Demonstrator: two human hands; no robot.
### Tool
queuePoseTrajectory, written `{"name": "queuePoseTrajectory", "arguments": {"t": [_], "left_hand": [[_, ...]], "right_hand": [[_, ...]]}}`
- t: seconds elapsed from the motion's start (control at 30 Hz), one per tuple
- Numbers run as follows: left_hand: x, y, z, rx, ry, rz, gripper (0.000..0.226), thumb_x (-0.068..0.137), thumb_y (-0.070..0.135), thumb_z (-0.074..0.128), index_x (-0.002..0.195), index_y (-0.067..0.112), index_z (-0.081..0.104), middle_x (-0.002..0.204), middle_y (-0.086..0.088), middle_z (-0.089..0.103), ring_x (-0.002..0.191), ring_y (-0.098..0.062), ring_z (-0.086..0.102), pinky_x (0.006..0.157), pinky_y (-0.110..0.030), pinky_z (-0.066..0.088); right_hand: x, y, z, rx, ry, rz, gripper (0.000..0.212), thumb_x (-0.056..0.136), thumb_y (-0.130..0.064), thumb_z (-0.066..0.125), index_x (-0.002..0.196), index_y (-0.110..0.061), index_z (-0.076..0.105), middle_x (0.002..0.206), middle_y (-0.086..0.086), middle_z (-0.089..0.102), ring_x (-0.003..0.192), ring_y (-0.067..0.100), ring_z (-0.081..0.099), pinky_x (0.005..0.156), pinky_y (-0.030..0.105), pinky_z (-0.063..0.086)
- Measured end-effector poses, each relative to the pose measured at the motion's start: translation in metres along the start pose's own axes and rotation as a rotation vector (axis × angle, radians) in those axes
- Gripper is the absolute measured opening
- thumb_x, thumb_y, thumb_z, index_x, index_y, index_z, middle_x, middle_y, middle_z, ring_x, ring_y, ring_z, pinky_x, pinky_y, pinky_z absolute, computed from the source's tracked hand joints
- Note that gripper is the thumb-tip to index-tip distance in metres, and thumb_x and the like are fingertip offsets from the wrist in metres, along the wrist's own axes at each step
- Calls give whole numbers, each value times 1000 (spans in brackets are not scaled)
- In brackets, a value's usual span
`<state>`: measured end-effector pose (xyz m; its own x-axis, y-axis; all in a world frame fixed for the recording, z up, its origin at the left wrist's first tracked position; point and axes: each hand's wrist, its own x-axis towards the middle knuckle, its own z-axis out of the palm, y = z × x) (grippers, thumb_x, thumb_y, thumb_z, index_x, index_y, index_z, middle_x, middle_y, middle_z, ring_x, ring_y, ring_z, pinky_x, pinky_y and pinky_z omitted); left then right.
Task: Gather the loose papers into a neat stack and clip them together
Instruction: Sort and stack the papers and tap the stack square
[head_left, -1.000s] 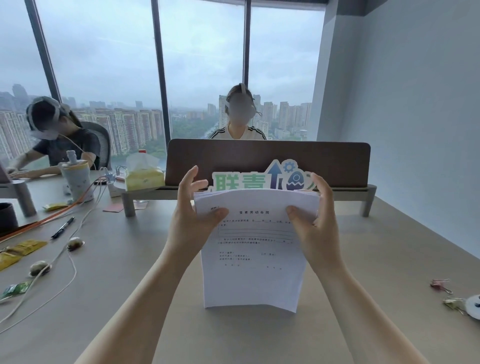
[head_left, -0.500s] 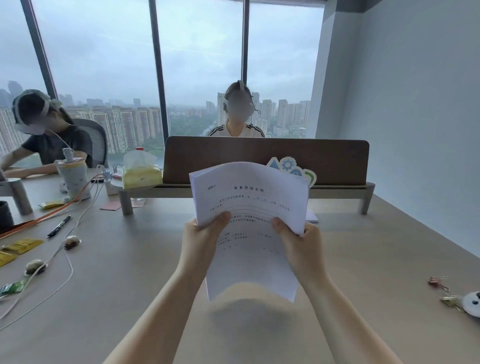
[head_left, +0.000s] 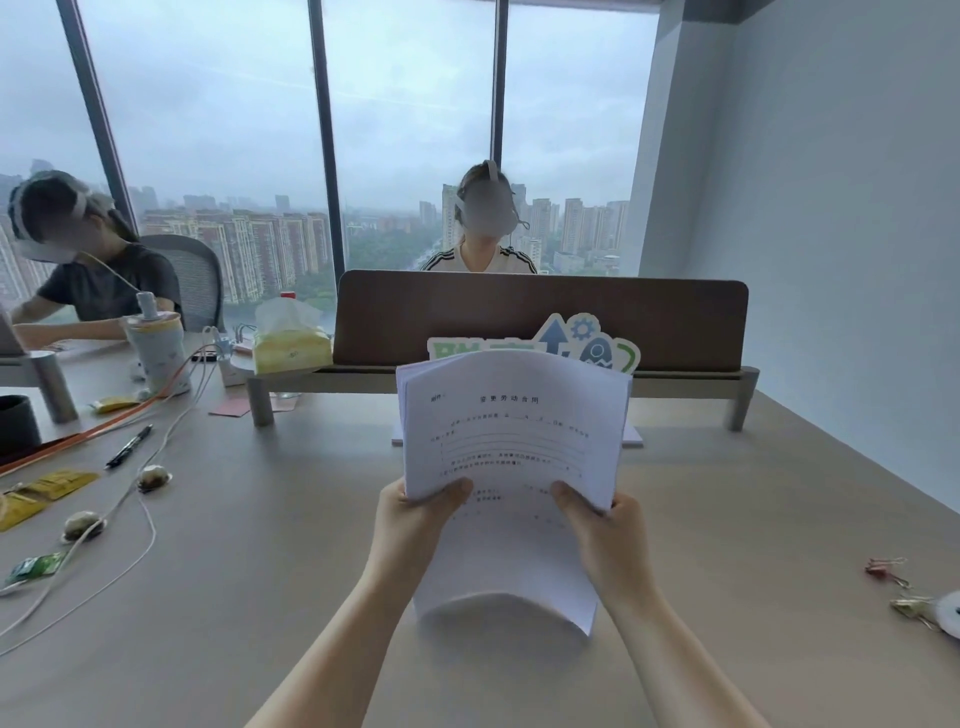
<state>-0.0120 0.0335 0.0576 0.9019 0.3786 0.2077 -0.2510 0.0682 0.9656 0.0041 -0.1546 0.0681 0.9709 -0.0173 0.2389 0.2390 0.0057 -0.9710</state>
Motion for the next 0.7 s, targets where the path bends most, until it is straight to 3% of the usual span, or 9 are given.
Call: {"name": "queuePoseTrajectory", "arguments": {"t": [0.07, 0.1, 0.17, 0.27, 0.33, 0.4, 0.43, 0.57, 0.7], "left_hand": [[-5, -3, -4, 15, -24, -24, 15, 70, 13, 81, 83, 9, 74, 78, -3, 75, 76, -24, 67, 65, -34, 53], [-5, -1, -5, 1, -20, -4, 17, 73, 8, 81, 88, 11, 73, 80, -2, 76, 77, -23, 68, 64, -31, 55], [0, 10, -6, -9, 25, 94, 28, 80, 5, 76, 104, 15, 67, 87, 0, 76, 82, -22, 71, 62, -27, 56], [9, 36, -2, 30, 76, 260, 56, 88, 7, 67, 133, 32, 44, 101, 3, 70, 87, -11, 71, 63, -24, 56], [13, 51, 1, 93, 79, 422, 68, 92, 6, 61, 142, 42, 31, 118, 13, 61, 105, -9, 65, 78, -26, 55], [17, 62, 3, 281, 92, 574, 69, 93, 7, 59, 141, 48, 31, 131, 37, 45, 125, -6, 50, 98, -30, 45], [20, 66, 3, 367, 89, 639, 64, 92, 7, 58, 138, 46, 38, 131, 40, 42, 125, 0, 46, 100, -27, 43], [24, 74, 1, 492, 57, 729, 31, 89, 1, 60, 110, 22, 67, 118, 2, 56, 108, 1, 51, 86, -8, 41], [28, 79, -1, 510, 19, 730, 22, 87, 3, 63, 102, 18, 69, 117, 5, 53, 110, 4, 49, 88, -3, 36]], "right_hand": [[-3, 3, -3, -9, 7, 8, 16, 90, -7, 66, 98, -19, 73, 86, -2, 76, 85, 22, 72, 65, 25, 53], [-3, 0, -5, -8, 36, -49, 29, 89, -4, 66, 112, -22, 67, 94, -7, 75, 91, 20, 71, 71, 27, 54], [4, -13, -11, -58, 126, -237, 61, 89, -2, 65, 135, -36, 45, 99, -23, 66, 87, 9, 68, 75, 28, 53], [18, -43, -16, -268, 185, -504, 80, 92, -7, 60, 140, -60, 25, 107, -22, 58, 88, 19, 63, 76, 36, 53], [25, -57, -15, -428, 199, -642, 71, 92, -4, 58, 142, -50, 36, 129, -13, 54, 102, 4, 55, 86, 17, 47], [29, -63, -14, -541, 210, -726, 51, 91, 0, 59, 131, -31, 60, 132, -4, 52, 106, -11, 45, 84, -3, 33], [31, -64, -14, -575, 216, -743, 43, 90, 1, 60, 124, -25, 67, 130, 0, 53, 105, -10, 44, 82, -6, 30], [33, -65, -15, -581, 211, -727, 35, 89, 2, 61, 113, -20, 73, 126, 2, 55, 108, -6, 43, 81, -8, 29], [31, -67, -14, -577, 196, -682, 35, 89, -1, 61, 114, -24, 72, 130, -2, 52, 113, -6, 41, 83, -8, 28]]}}
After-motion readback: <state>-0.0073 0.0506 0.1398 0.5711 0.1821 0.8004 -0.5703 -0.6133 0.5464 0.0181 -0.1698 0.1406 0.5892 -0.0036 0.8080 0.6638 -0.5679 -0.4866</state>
